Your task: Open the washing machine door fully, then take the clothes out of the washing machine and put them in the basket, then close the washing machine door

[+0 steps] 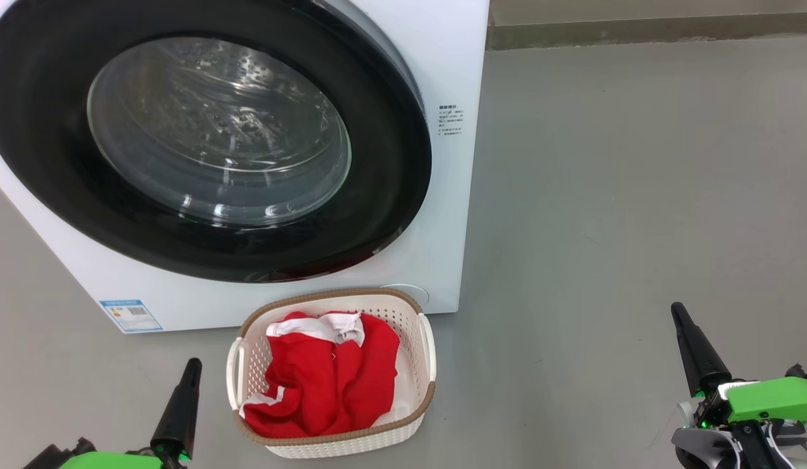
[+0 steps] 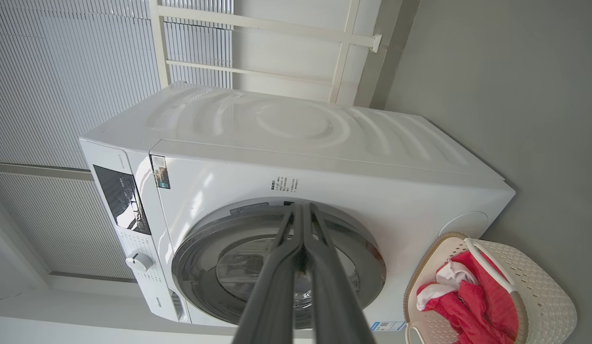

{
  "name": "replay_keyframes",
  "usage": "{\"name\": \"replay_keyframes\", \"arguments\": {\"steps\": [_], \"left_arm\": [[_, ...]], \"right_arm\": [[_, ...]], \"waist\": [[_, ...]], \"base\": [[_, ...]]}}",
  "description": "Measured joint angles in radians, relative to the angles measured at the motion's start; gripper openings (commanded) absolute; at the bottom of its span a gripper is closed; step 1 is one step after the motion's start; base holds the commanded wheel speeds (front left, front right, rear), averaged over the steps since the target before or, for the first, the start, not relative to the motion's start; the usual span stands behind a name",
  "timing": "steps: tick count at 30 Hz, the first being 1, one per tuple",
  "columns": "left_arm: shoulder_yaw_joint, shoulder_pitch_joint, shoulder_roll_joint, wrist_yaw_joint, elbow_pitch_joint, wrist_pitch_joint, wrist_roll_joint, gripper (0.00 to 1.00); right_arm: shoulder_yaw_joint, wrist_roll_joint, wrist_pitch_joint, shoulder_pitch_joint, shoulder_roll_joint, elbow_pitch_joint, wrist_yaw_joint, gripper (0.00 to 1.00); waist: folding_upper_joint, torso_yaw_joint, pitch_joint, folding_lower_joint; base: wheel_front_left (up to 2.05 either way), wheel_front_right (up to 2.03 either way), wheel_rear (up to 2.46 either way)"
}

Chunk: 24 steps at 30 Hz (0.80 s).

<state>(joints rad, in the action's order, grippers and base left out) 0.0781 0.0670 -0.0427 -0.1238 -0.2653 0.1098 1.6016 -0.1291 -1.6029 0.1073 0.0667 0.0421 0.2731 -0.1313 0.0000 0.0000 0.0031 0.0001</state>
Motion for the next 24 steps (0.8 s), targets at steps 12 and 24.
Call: {"name": "replay_keyframes", "arguments": {"steps": [12, 24], "left_arm": [[0.000, 0.000, 0.000, 0.000, 0.000, 0.000, 0.000, 0.00], [0.000, 0.000, 0.000, 0.000, 0.000, 0.000, 0.000, 0.00]], "right_arm": [[0.000, 0.000, 0.000, 0.000, 0.000, 0.000, 0.000, 0.00], [0.000, 0.000, 0.000, 0.000, 0.000, 0.000, 0.000, 0.00]], "waist": [[0.0000, 0.000, 0.000, 0.0000], [0.0000, 0.000, 0.000, -0.0001]], "base": [[0.00, 0.00, 0.00], [0.00, 0.00, 0.00]]}}
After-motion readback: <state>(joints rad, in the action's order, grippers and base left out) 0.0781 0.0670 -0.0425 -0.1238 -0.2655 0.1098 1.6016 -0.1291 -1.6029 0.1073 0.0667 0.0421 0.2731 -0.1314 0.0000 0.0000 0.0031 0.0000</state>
